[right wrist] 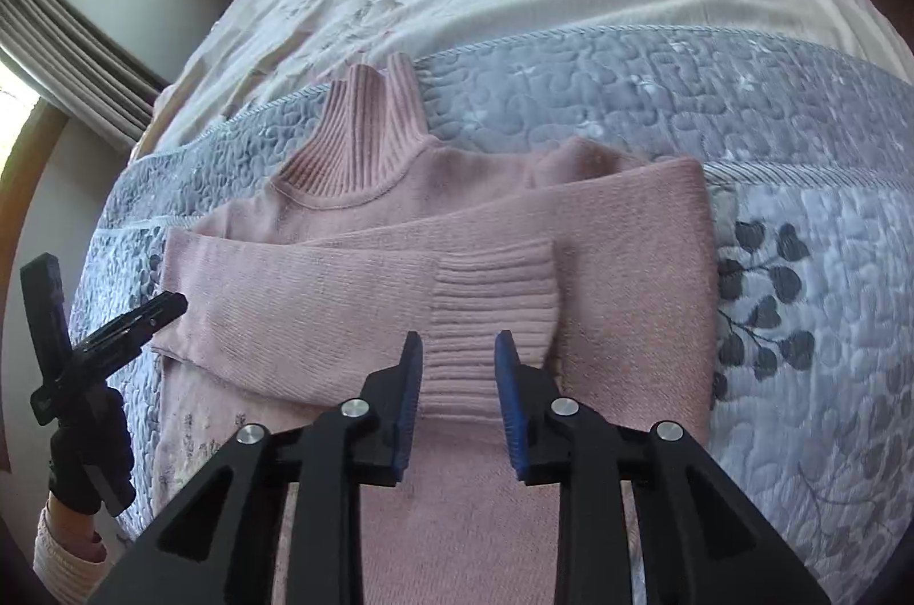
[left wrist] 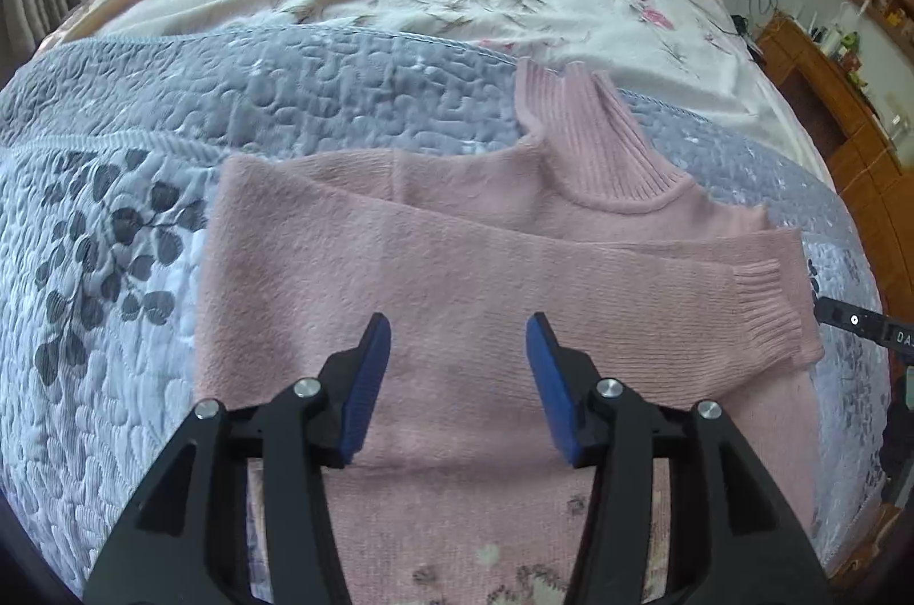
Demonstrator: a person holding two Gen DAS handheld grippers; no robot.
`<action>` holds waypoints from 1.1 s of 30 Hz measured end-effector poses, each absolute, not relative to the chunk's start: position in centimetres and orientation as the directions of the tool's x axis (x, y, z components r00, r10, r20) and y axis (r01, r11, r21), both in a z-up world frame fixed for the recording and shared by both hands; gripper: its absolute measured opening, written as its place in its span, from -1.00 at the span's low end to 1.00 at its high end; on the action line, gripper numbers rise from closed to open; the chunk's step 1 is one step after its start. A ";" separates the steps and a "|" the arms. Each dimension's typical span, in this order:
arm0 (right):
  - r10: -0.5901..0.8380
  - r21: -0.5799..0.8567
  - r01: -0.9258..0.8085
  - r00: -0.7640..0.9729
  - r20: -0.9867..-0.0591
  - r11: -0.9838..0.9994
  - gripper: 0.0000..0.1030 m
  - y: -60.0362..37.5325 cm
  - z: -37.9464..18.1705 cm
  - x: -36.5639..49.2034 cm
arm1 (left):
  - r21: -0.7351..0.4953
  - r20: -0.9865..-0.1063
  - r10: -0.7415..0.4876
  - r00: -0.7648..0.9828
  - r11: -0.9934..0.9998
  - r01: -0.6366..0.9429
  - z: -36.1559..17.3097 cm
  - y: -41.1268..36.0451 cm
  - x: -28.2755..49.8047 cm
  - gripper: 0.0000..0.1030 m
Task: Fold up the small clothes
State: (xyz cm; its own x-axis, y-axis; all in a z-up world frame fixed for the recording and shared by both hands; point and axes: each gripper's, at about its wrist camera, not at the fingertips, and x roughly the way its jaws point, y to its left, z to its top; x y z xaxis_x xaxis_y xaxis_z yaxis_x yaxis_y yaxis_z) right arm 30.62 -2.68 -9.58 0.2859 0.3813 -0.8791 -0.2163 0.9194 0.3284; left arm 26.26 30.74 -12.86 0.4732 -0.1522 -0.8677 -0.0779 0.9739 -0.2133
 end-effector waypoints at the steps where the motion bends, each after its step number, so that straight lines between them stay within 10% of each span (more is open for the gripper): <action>1: 0.370 0.317 -0.218 0.279 -0.886 0.923 -0.48 -2.3 -10.2 31.0 | -0.199 -0.874 -0.147 0.463 0.978 -0.065 -13.2 30.0 26.5 -0.03; 18: 0.400 0.355 -0.217 0.217 -0.891 0.909 -0.42 -3.3 -12.6 32.7 | -0.207 -0.883 -0.172 0.438 0.978 -0.033 -14.7 29.6 27.9 -0.02; 33: 0.487 0.444 -0.231 0.181 -0.854 0.866 -0.13 5.0 -15.2 49.6 | -0.246 -0.890 -0.227 0.396 0.969 0.003 -16.2 28.4 44.6 0.08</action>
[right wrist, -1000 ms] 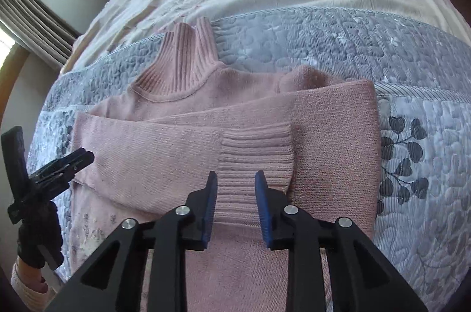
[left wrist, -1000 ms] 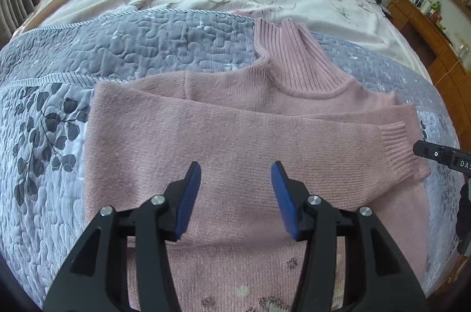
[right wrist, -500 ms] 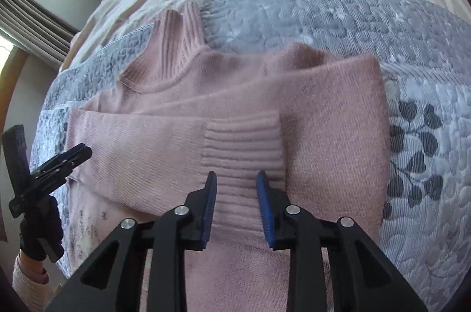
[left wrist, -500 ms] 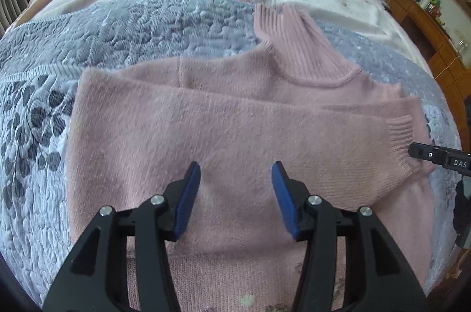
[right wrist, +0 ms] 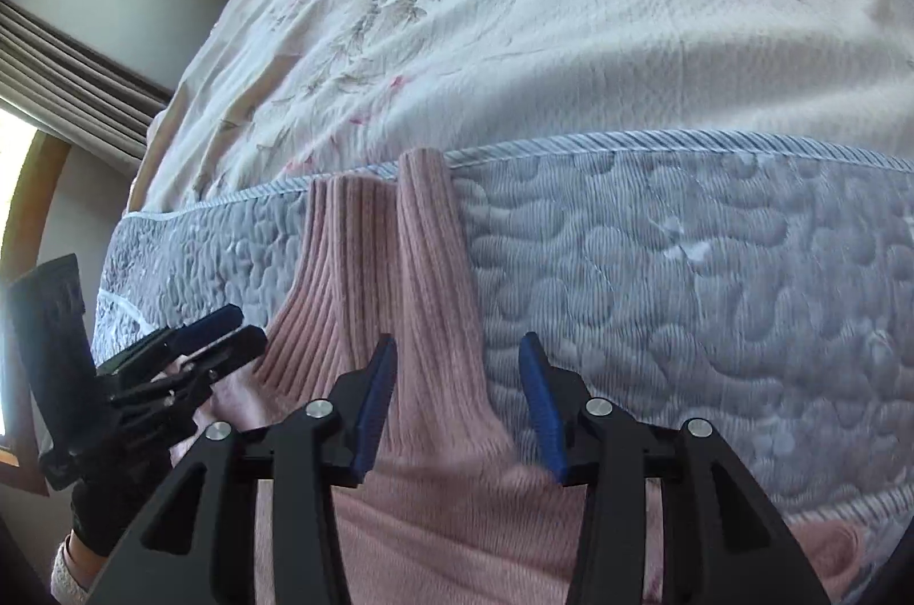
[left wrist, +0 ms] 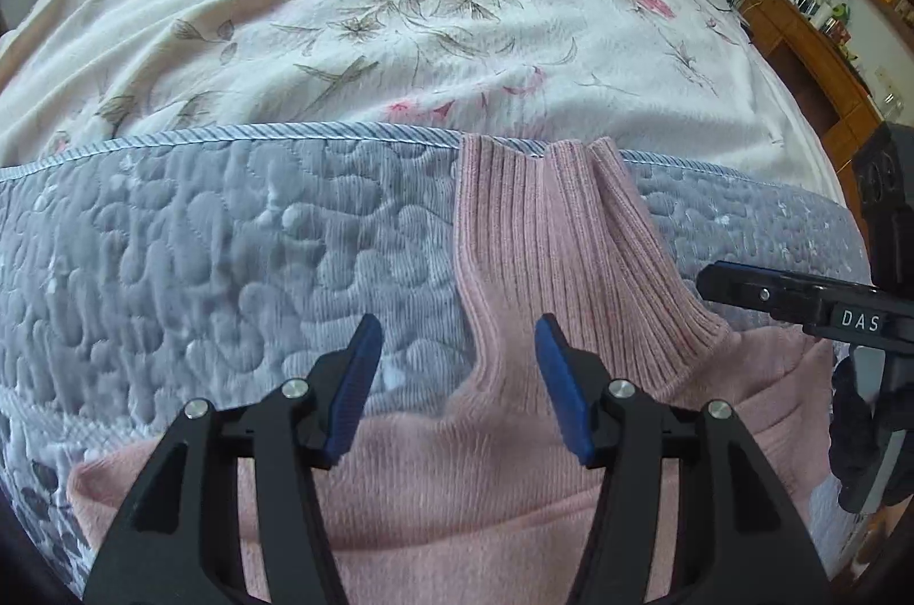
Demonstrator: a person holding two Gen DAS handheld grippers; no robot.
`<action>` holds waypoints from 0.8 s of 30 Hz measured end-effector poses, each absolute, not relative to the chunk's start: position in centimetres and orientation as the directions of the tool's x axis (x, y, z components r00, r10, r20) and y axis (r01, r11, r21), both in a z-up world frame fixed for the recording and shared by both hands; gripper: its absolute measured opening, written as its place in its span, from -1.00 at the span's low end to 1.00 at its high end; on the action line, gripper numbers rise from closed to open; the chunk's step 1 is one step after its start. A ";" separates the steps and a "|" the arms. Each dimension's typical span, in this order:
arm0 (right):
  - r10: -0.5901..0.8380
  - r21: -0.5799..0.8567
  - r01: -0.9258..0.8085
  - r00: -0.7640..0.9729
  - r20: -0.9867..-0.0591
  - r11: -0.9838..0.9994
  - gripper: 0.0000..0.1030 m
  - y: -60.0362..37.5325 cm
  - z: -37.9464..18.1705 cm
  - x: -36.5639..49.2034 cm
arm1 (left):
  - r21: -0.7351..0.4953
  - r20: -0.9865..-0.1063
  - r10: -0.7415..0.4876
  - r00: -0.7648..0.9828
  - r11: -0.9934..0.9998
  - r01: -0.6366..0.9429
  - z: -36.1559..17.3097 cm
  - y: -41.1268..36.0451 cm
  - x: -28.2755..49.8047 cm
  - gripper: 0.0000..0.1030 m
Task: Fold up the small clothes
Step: 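Grasp the turtleneck collar with the left tool and lift it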
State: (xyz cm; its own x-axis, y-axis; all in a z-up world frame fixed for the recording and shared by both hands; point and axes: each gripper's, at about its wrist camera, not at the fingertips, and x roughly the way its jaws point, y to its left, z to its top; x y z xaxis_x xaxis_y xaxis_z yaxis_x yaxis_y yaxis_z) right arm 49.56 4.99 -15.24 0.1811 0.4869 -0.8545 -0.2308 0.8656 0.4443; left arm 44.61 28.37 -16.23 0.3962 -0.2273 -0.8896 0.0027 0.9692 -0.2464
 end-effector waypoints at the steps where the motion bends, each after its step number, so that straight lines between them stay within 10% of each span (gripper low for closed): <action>1: 0.499 0.459 -0.222 0.182 -0.847 0.860 -0.13 5.2 -15.6 50.1 | -0.243 -0.893 -0.226 0.389 0.970 0.004 -16.7 28.2 45.1 0.08; 8: 0.492 0.450 -0.228 0.181 -0.852 0.863 -0.16 7.1 -17.4 51.7 | -0.267 -0.891 -0.253 0.376 0.963 0.014 -18.6 27.4 46.8 -0.15; 12: 0.486 0.435 -0.253 0.197 -0.851 0.864 -0.72 7.5 -17.4 51.5 | -0.298 -0.883 -0.282 0.375 0.955 0.017 -18.5 27.2 47.1 -0.80; 24: 0.626 0.429 -0.516 0.302 -0.719 0.742 -0.78 4.6 -8.8 42.1 | -0.402 -0.719 -0.426 0.550 0.899 0.170 -12.0 27.8 38.7 -0.85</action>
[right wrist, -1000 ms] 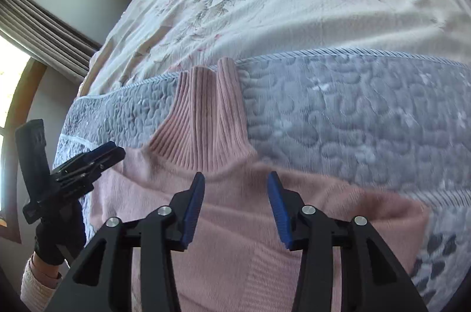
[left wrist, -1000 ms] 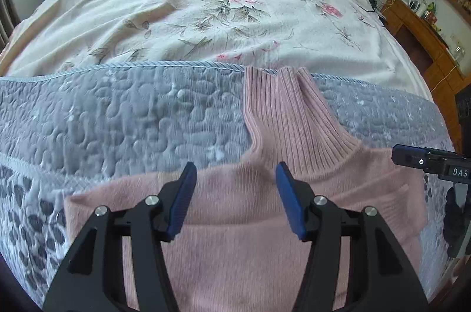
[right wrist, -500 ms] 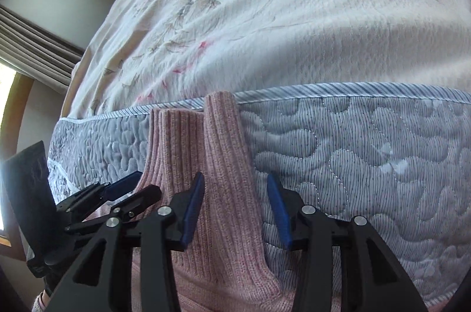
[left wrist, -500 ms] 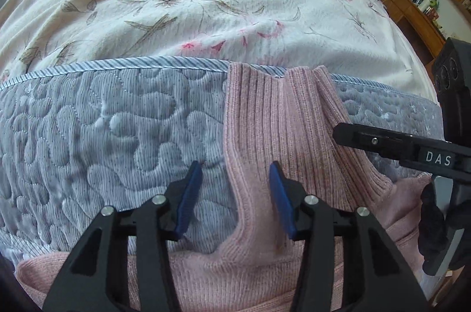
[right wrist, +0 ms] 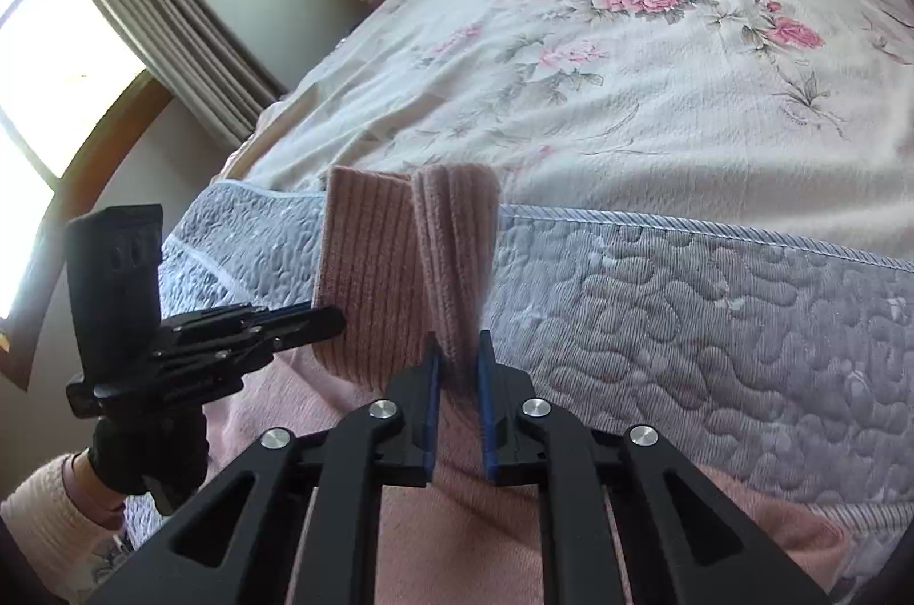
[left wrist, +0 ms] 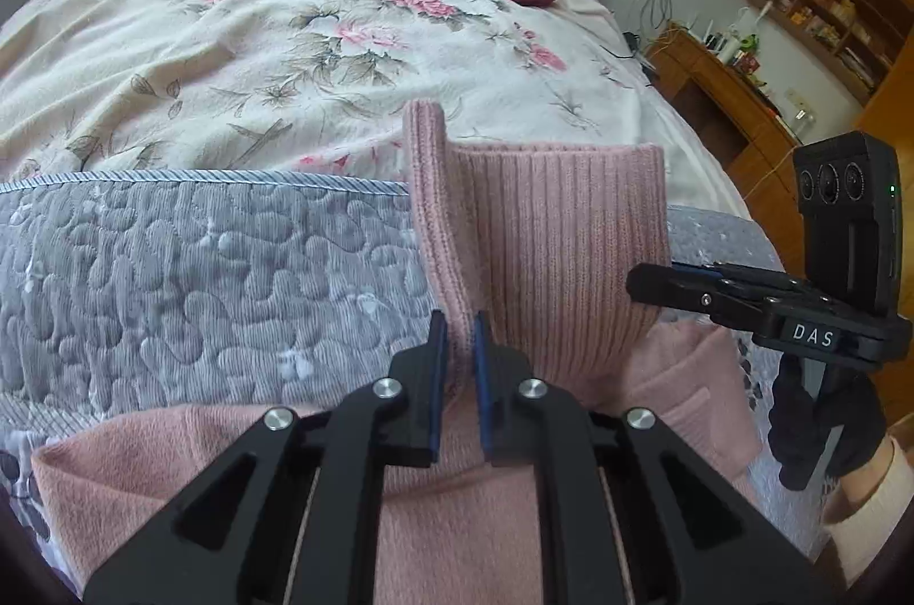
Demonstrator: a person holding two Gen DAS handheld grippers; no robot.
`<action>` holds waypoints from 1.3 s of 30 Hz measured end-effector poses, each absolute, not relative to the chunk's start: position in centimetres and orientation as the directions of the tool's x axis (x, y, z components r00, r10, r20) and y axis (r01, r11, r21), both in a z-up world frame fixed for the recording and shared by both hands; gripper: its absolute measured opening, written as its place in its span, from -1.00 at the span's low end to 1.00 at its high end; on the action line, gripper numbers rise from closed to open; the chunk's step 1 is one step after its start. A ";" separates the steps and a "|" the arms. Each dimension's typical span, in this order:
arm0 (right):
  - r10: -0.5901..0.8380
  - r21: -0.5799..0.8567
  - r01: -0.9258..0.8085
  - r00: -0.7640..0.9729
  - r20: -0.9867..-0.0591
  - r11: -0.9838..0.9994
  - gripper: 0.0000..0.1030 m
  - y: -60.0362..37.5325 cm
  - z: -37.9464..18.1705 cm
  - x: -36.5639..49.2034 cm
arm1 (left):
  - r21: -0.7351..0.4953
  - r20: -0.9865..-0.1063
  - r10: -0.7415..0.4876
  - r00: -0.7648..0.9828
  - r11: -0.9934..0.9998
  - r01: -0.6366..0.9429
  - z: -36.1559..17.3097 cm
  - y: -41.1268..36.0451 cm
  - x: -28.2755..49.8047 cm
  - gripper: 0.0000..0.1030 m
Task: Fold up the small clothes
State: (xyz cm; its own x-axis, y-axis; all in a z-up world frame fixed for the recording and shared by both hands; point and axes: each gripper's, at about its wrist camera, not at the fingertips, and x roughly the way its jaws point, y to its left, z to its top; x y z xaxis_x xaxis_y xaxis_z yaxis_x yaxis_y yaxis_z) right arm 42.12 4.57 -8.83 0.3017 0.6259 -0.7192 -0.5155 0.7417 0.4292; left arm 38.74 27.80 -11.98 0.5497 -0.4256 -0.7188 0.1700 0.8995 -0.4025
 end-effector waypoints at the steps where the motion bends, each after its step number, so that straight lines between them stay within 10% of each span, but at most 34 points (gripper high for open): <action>1: 0.626 0.422 -0.524 0.306 -0.718 0.740 -0.78 4.3 -8.7 41.1 | -0.406 -0.712 -0.430 0.555 0.897 0.175 -11.9 28.0 37.8 -0.84; 14: 0.532 0.346 -0.558 0.210 -0.820 0.754 -0.67 0.9 -12.3 31.6 | -0.443 -0.758 -0.462 0.460 0.883 0.156 -16.1 31.4 27.9 -0.74; 23: 0.697 0.634 -0.328 0.122 -0.706 0.700 -0.13 -1.1 -12.3 30.5 | -0.647 -0.692 -0.608 0.390 0.762 0.041 -16.5 30.3 26.5 -0.06; 26: 0.681 0.646 -0.261 0.068 -0.729 0.718 -0.14 0.2 -14.5 30.9 | -0.667 -0.704 -0.623 0.341 0.745 -0.017 -18.0 28.6 27.2 -0.15; 30: 0.694 0.676 -0.191 0.038 -0.719 0.711 -0.49 0.9 -16.5 31.2 | -0.670 -0.720 -0.619 0.315 0.739 -0.078 -19.5 27.9 27.8 -0.84; 39: 0.642 0.608 -0.247 0.083 -0.763 0.755 -0.80 -0.5 -15.1 30.7 | -0.621 -0.743 -0.579 0.335 0.784 -0.024 -17.9 29.4 27.6 -0.87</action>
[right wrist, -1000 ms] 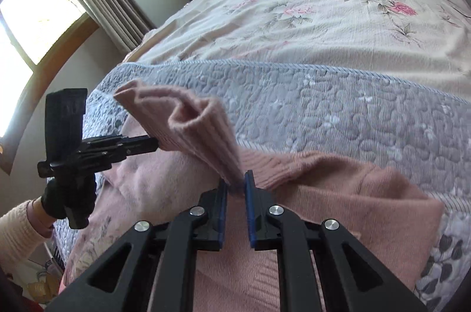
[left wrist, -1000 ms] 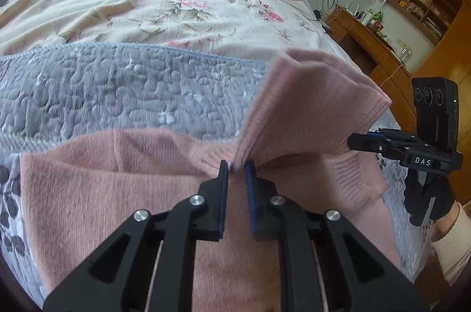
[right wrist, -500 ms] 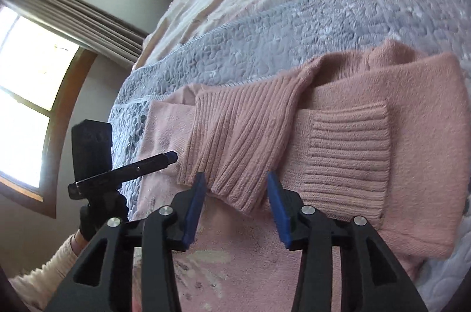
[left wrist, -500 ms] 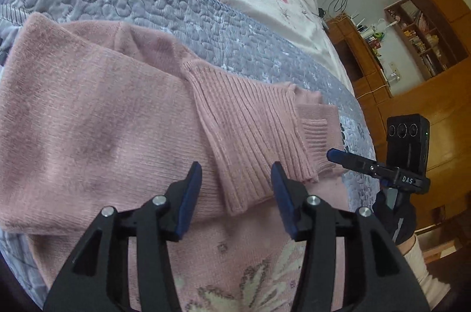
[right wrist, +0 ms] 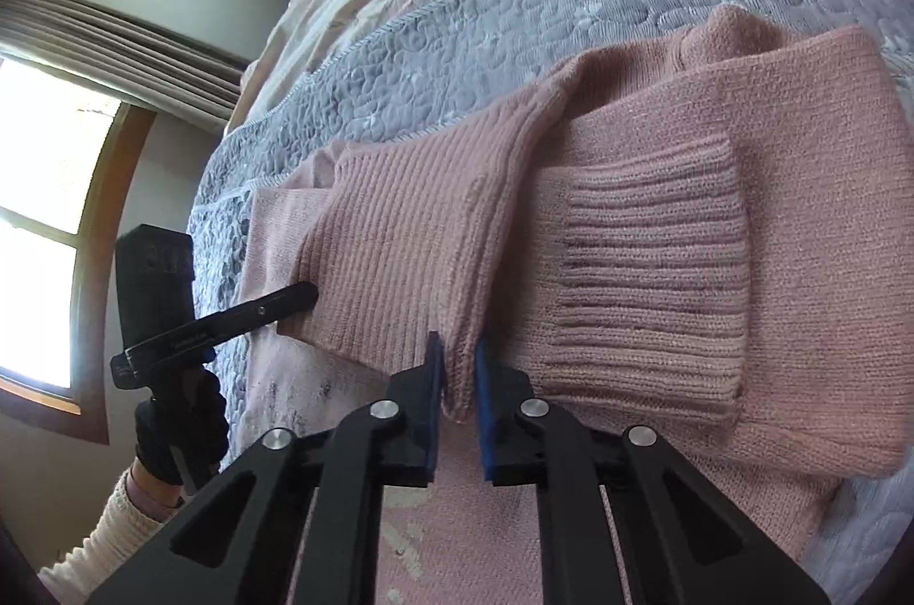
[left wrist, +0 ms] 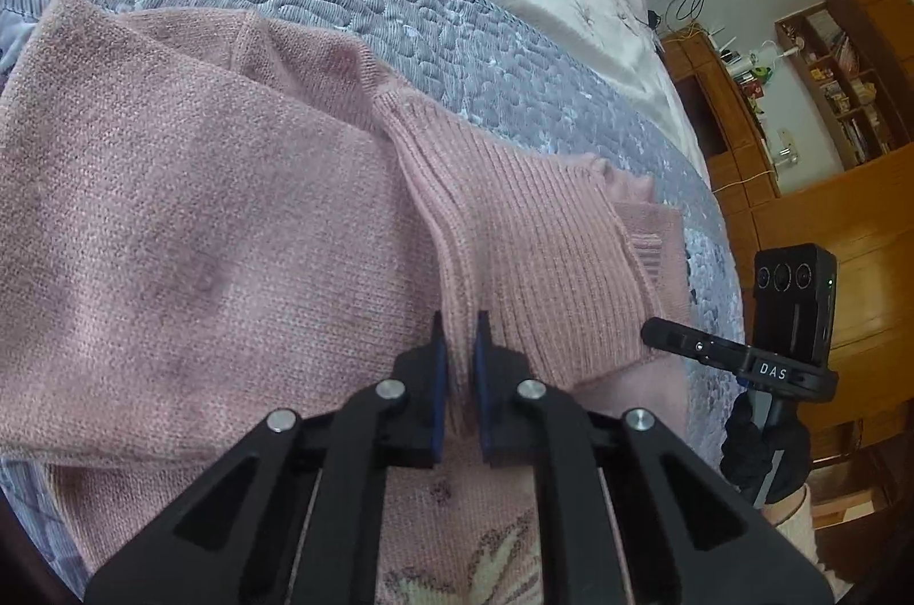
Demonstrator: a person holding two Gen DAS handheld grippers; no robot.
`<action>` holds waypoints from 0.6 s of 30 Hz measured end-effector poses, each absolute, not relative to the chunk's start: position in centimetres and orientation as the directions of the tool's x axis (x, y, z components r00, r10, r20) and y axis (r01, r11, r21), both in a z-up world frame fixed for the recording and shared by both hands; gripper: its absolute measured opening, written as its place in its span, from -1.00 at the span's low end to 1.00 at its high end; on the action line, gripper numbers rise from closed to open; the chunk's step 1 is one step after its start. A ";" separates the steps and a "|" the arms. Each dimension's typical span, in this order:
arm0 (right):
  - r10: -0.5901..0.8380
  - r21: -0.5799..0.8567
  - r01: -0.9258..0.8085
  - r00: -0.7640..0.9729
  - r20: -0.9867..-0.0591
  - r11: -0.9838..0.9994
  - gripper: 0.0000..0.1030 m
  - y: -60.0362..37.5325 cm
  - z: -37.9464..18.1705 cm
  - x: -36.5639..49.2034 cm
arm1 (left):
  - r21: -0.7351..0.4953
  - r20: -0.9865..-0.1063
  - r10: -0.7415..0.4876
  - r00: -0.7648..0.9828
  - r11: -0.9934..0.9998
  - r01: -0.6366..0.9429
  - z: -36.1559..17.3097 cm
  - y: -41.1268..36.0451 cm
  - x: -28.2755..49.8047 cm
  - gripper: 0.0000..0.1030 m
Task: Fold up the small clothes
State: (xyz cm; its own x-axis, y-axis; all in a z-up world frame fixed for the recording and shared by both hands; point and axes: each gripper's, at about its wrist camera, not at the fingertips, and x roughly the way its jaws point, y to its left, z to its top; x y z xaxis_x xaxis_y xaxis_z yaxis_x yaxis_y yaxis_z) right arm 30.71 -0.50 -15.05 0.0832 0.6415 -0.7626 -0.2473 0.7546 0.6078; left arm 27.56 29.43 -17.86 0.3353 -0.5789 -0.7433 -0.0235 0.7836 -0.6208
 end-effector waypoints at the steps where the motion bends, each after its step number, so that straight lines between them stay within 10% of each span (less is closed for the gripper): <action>1: 0.624 0.590 -0.250 0.079 -0.778 0.768 -0.80 -0.3 -15.5 30.6 | -0.606 -0.757 -0.568 0.323 0.795 -0.020 -18.2 29.1 27.5 -0.87; 12: 0.602 0.569 -0.229 0.111 -0.791 0.790 -0.80 -0.7 -17.0 30.0 | -0.529 -0.799 -0.492 0.345 0.848 -0.016 -18.9 28.6 26.9 -0.76; 14: 0.598 0.560 -0.230 0.154 -0.787 0.796 -0.54 -1.2 -15.1 29.0 | -0.487 -0.820 -0.446 0.360 0.873 -0.026 -17.5 28.5 25.9 -0.69; 18: 0.568 0.497 -0.295 0.251 -0.784 0.816 -0.36 -2.9 -9.6 24.1 | -0.403 -0.826 -0.360 0.435 0.915 -0.009 -12.9 28.8 20.9 -0.17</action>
